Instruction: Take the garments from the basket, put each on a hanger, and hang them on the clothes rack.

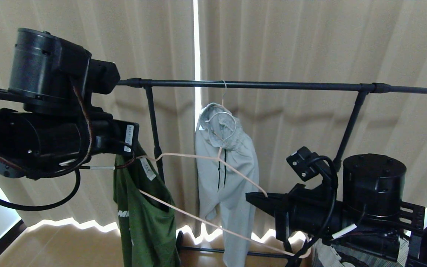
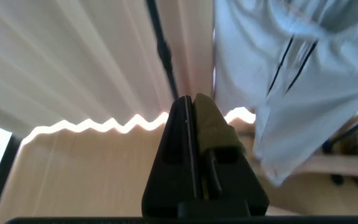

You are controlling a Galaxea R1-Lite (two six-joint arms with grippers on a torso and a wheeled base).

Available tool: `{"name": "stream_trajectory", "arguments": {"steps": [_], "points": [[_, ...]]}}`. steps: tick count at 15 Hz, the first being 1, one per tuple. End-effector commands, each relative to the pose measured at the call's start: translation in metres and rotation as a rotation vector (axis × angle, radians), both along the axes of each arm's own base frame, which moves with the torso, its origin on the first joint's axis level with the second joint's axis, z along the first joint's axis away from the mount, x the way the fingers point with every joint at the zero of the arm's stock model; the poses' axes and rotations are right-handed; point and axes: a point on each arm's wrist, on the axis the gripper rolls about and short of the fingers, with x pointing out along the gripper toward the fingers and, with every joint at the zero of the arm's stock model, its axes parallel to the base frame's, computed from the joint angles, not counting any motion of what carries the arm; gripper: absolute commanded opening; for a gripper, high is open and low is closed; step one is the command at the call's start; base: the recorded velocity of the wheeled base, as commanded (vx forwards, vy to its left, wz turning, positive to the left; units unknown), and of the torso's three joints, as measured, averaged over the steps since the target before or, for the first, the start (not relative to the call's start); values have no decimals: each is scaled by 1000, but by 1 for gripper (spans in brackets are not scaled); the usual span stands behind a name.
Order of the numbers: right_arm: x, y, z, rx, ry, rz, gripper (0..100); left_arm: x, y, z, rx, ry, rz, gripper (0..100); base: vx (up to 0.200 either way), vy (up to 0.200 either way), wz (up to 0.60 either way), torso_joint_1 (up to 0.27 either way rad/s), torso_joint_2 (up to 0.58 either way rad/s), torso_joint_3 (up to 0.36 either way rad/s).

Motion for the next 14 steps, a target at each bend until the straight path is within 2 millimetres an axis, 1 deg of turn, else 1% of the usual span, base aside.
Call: {"name": "stream_trajectory", "arguments": {"steps": [1,3,5,6,9,11,14], "points": [[5,0,-2,-7,4,-19,0,-6,5,7,-9,-16,7,0,0,0,0,0,0,0],[8,-4,-2,-19,-4,-70,0,-6,8,10,-6,-29,25,0,0,0,0,0,0,0],[13,-8,0,-13,-13,-98,0,-7,10,9,4,-23,32,0,0,0,0,0,0,0],[18,-11,4,-3,-25,-122,0,-8,10,7,12,-8,31,0,0,0,0,0,0,0],[24,-10,10,12,-47,-147,0,-10,4,6,15,2,5,0,0,0,0,0,0,0],[27,-8,14,23,-57,-146,0,-12,-10,3,-1,9,-32,0,0,0,0,0,0,0],[30,-3,14,28,-63,-140,0,-6,-28,7,-93,3,-33,0,0,0,0,0,0,0]]}}
